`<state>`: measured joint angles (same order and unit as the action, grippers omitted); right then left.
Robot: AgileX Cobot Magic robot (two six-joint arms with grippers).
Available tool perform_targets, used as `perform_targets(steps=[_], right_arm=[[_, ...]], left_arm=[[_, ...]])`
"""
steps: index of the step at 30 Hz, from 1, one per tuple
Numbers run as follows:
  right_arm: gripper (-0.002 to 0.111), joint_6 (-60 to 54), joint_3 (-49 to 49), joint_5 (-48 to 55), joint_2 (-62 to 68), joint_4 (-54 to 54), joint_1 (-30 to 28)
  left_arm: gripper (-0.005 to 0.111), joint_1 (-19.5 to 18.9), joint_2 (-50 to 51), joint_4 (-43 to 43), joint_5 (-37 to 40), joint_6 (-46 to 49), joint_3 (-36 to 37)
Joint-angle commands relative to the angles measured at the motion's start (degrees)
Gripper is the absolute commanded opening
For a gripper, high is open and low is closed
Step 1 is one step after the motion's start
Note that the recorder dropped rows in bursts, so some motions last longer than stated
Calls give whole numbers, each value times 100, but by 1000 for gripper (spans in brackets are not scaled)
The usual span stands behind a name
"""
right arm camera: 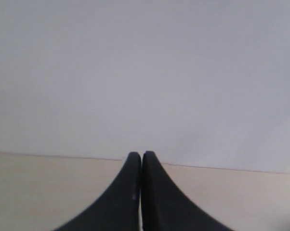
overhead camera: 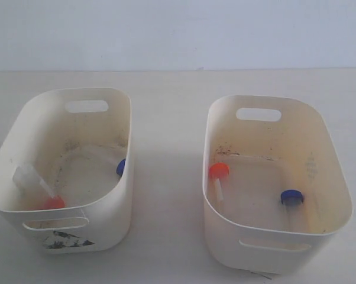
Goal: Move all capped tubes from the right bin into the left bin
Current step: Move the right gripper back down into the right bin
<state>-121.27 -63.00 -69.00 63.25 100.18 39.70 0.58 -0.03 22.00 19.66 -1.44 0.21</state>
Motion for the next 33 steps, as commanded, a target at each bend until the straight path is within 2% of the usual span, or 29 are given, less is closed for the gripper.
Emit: perform_targets(steps=[1,2,6,8,9,10,11,12,14,15,16,17,19,20,21,22,23,25,30,33], right_arm=[[-1,-49,-390,-96,-64,-24,-721],[-1,-49,-358,-92,-64,-24,-849],[-1,78,-149,1463,-64,-24,-1005],[-1,559,1,2914,-64,-24,-1005],[-1,923,89,4103,-64,-24,-1005],[-1,1103,122,4768,-64,-24,-1005],[-1,1377,179,6019,-64,-24,-1005],[-1,1527,218,6614,-64,-24,-1005],[-1,1976,439,8790,-64,-178,-1005],[-1,2411,468,9415,-41,-771,-1005],[-1,3227,456,10456,58,-2184,-1005],[-1,4091,424,10920,130,-3085,-1005],[-1,6545,412,11030,335,-5318,-1019],[-1,8833,412,10552,403,-6709,-1161],[-1,10152,412,10270,430,-7675,-1316],[-1,12254,364,10015,430,-8828,-1574],[-1,12954,267,10134,430,-9271,-1717],[-1,13408,-18,10802,512,-9624,-1888],[-1,13757,-1083,13254,1194,-9829,-1924],[-1,14080,-1408,13896,1624,-9829,-1924]], left_arm=[[4,-2,3,-7,-13,-54,-21],[4,-2,3,-7,-13,-54,-21],[4,-2,3,-7,-13,-54,-21],[4,-2,3,-7,-13,-54,-21],[4,-2,3,-7,-13,-54,-21],[4,-2,3,-7,-13,-54,-21],[4,-2,3,-7,-13,-54,-21],[4,-2,3,-7,-13,-54,-21],[4,-2,3,-7,-13,-54,-21],[4,-2,3,-7,-13,-54,-21],[4,-2,3,-7,-13,-54,-21],[4,-2,3,-7,-13,-54,-21],[4,-2,3,-7,-13,-54,-21],[4,-2,3,-7,-13,-54,-21],[4,-2,3,-7,-13,-54,-21],[4,-2,3,-7,-13,-54,-21],[4,-2,3,-7,-13,-54,-21],[4,-2,3,-7,-13,-54,-21],[4,-2,3,-7,-13,-54,-21],[4,-2,3,-7,-13,-54,-21]])
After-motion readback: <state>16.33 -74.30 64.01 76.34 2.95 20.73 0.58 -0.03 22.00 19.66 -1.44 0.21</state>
